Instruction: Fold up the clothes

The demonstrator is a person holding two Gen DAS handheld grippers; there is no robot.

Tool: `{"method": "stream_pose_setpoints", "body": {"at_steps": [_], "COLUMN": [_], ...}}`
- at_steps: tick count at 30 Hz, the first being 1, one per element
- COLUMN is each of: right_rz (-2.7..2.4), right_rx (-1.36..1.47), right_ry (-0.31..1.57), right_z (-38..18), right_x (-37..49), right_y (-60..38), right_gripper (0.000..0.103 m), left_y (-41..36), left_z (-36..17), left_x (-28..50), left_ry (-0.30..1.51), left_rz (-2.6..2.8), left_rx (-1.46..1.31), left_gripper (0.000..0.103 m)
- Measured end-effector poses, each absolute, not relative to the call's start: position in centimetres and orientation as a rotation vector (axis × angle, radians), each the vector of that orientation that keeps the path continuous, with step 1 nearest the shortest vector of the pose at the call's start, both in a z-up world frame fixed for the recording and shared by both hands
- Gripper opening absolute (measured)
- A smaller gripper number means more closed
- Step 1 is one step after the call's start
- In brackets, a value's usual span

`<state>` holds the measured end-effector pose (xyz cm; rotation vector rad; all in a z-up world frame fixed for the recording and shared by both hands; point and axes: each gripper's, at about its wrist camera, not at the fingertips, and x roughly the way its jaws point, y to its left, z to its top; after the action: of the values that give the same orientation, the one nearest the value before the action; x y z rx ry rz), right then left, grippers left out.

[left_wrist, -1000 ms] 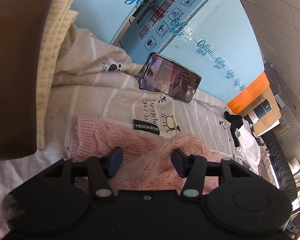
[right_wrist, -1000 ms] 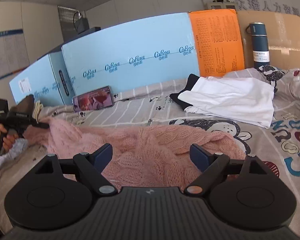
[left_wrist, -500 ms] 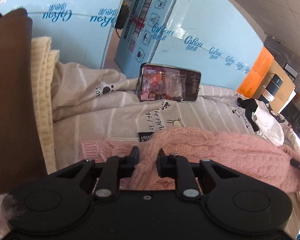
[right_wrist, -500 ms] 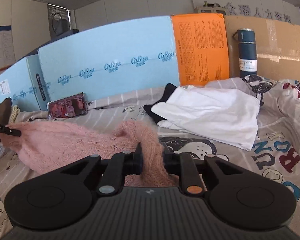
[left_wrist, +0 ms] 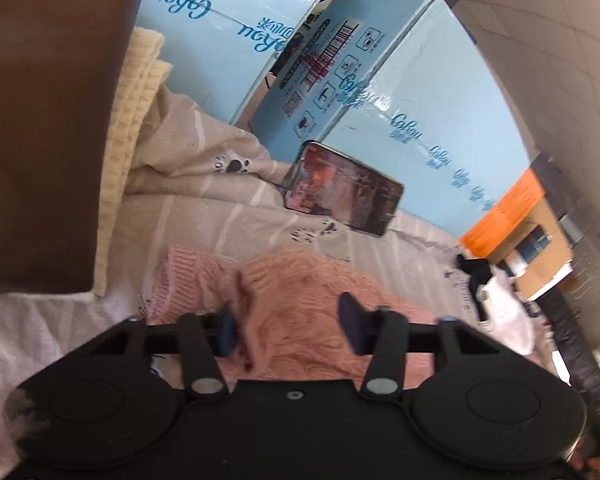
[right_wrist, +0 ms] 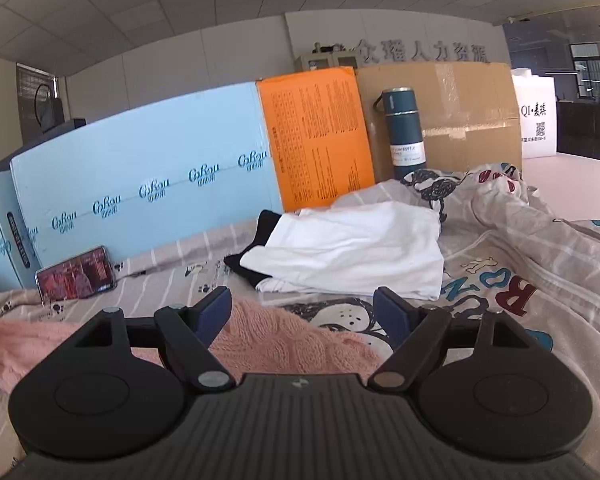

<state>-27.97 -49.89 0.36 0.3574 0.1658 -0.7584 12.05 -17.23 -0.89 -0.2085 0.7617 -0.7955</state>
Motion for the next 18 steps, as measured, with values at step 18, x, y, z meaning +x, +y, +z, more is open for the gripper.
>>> {"method": "stream_pose_setpoints", "body": {"at_steps": [18], "right_rz": [-0.548], "right_rx": [0.526], "right_ry": [0.117], "right_z": [-2.4], "right_x": [-21.2], "right_y": [-47.0], "right_gripper": [0.077], "left_y": [-18.7], "left_z": [0.9], "left_x": [12.1], "left_ry": [0.647], "left_rz": [-0.639], "left_rx": [0.179], "left_gripper": [0.037]}}
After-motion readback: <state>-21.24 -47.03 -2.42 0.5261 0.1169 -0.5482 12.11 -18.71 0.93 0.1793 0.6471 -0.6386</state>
